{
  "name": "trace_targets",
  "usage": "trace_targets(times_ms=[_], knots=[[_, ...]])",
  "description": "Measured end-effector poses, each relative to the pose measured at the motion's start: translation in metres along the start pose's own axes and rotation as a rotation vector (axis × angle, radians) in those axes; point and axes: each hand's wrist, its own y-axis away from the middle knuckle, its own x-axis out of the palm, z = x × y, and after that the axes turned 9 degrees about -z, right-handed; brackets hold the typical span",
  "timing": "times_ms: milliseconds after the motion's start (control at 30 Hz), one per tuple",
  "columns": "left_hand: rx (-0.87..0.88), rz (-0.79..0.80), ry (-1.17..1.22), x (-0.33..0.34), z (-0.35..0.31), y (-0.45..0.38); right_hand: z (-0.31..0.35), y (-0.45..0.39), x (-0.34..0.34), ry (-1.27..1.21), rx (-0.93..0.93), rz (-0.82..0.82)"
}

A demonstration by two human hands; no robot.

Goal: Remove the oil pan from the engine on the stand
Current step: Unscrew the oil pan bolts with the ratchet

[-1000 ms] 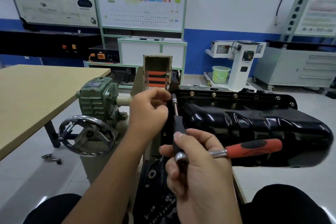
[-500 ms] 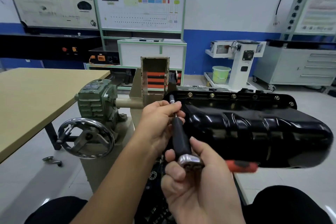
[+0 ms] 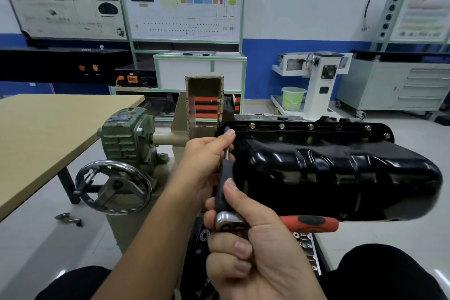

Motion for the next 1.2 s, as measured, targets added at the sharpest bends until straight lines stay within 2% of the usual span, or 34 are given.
trace_targets(times_ms=[233,333,500,633,733,833,900,1067,1200], knots=[[-0.101,0.048,0.077,0.000,-0.001,0.000,-0.014,-0.008,-0.008,0.007,0.041,-0.058],[-0.107,0.057,0.081,-0.001,0.000,-0.001,-0.016,-0.009,-0.010,0.060,-0.046,-0.080],[-0.029,0.021,0.002,-0.001,0.004,-0.005,-0.019,-0.016,-0.017,0.262,-0.428,-0.264],[-0.062,0.033,0.048,0.003,0.004,-0.004,-0.006,-0.017,-0.018,0.425,-0.831,-0.375],[-0.075,0.022,0.092,0.006,0.001,-0.002,0.005,-0.007,-0.018,0.503,-0.913,-0.235],[-0.093,0.002,0.133,0.007,0.001,-0.003,0.006,0.007,-0.025,0.496,-0.785,0.090],[-0.106,0.002,0.179,0.006,0.002,-0.004,0.004,0.011,-0.032,0.446,-0.736,0.225],[-0.164,0.021,0.236,0.007,0.001,0.004,-0.002,0.007,-0.033,0.284,-0.778,0.228],[-0.143,0.085,0.312,0.010,0.001,0.013,-0.007,0.004,-0.027,0.140,-0.918,0.153]])
